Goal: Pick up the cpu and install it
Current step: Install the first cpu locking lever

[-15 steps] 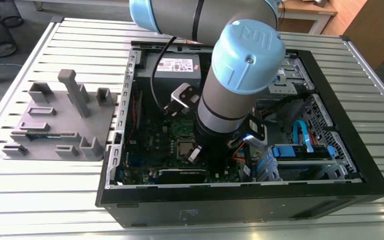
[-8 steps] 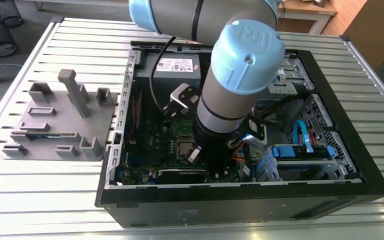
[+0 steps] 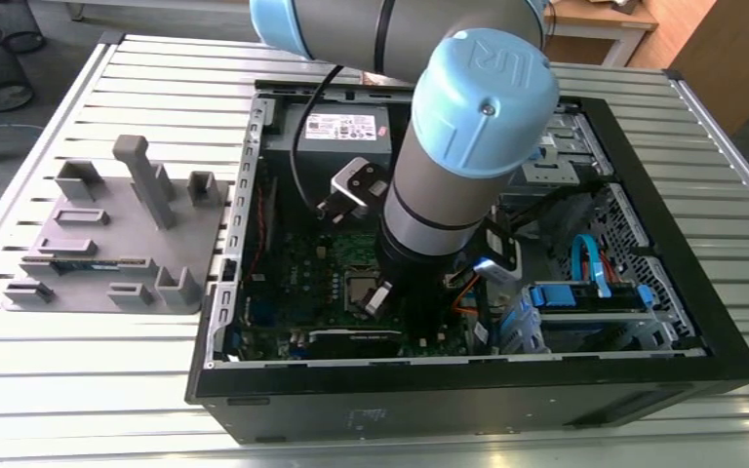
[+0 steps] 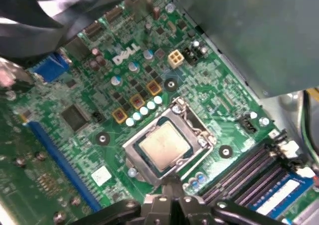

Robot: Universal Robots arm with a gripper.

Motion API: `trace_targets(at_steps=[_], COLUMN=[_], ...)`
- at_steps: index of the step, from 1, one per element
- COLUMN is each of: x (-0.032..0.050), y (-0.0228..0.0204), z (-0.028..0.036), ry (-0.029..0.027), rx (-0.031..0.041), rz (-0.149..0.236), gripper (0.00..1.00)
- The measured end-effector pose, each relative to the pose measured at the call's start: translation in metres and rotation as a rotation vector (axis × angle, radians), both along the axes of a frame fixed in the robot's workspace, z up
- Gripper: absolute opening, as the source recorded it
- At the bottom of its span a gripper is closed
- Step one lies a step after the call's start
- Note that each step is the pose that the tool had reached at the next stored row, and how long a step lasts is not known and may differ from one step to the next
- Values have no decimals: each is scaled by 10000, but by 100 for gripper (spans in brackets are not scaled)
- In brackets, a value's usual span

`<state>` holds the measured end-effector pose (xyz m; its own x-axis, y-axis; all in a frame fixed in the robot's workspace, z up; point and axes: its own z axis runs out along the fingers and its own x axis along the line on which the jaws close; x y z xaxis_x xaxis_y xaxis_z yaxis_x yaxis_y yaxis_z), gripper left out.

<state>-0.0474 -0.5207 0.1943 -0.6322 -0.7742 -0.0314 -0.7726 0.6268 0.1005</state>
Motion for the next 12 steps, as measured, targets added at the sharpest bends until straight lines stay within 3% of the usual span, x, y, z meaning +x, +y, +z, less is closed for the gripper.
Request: trace_targets(at_steps=[7, 12], x=[2, 2], y=[-1, -1], z=[5, -31], ry=[-6, -55], rx=[0, 5], rz=[11, 52], gripper=[11, 11])
